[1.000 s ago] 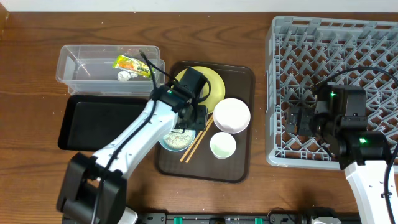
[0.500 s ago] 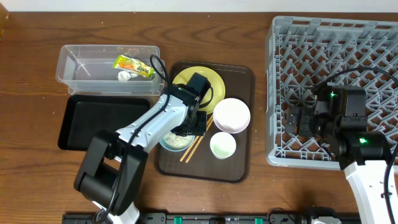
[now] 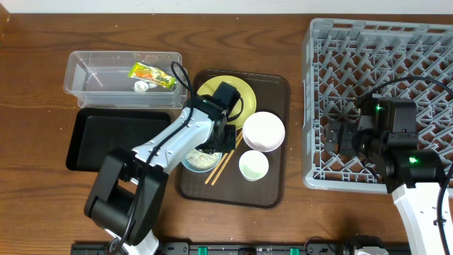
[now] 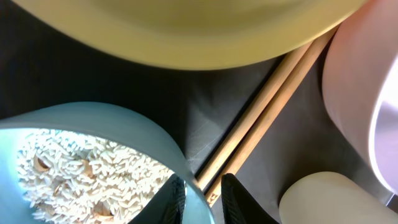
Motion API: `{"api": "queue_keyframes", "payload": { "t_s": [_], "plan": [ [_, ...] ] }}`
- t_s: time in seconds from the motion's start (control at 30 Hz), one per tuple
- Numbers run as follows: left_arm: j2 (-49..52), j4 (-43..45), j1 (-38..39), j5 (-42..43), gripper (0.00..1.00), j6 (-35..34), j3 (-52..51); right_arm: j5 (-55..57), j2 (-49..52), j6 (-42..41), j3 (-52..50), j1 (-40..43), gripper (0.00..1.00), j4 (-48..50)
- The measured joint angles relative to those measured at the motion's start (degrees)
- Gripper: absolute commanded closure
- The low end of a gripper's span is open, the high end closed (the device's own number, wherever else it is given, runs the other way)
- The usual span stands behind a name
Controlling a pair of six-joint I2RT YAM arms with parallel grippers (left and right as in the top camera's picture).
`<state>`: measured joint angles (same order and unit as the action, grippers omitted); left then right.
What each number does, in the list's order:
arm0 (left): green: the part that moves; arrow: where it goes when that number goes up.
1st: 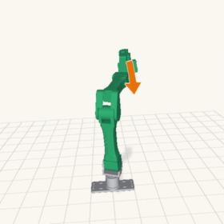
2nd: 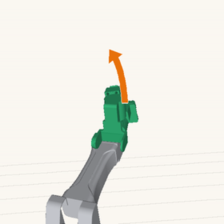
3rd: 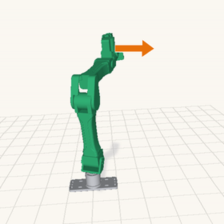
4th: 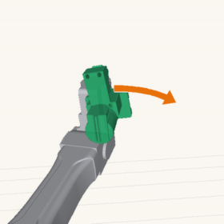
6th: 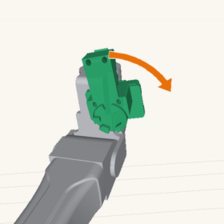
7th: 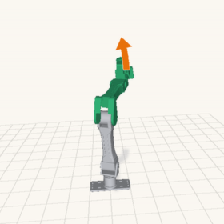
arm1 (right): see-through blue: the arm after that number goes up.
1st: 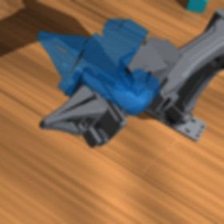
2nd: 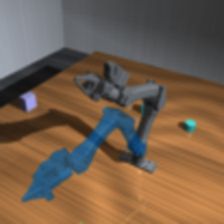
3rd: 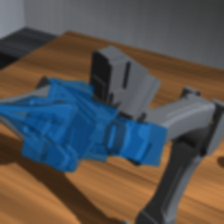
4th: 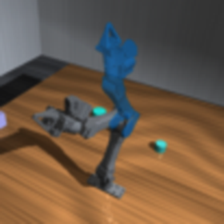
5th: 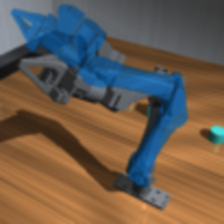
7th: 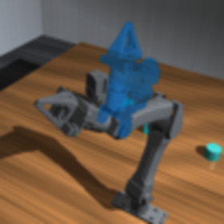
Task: Sort waste into correct bins and load items into the dishwasher rack
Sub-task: 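Lower left gripper to the light-blue rice bowl and grasp its rim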
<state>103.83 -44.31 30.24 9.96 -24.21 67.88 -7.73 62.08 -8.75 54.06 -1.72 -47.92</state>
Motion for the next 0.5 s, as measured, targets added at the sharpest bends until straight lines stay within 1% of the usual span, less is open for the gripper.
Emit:
{"api": "queue_keyframes", "payload": {
  "t_s": [0.17,0.23,0.3,0.33,0.4,0.5],
  "plan": [
    [0.0,-0.2,0.0,0.0,0.76,0.0,0.0,0.0,0.0,0.0,0.0,0.0,0.01,0.0],
    [0.3,-0.2,0.0,0.0,0.81,0.0,0.0,0.0,0.0,0.0,0.0,0.0,0.01,0.0],
    [0.9,-0.2,0.0,0.0,0.89,-0.2,0.0,0.0,0.0,0.0,0.0,0.0,0.01,0.0],
    [1.1,-0.2,0.0,0.1,0.91,-0.6,0.0,0.0,0.0,0.0,0.0,0.0,0.01,0.0],
    [1.2,-0.5,0.0,0.1,0.94,-0.6,0.0,0.0,0.0,0.0,0.0,0.0,0.01,-0.1],
    [1.1,-0.6,0.0,-0.3,0.94,-0.9,0.0,0.0,0.0,0.0,0.0,0.0,0.01,-0.3]
  ]
}}
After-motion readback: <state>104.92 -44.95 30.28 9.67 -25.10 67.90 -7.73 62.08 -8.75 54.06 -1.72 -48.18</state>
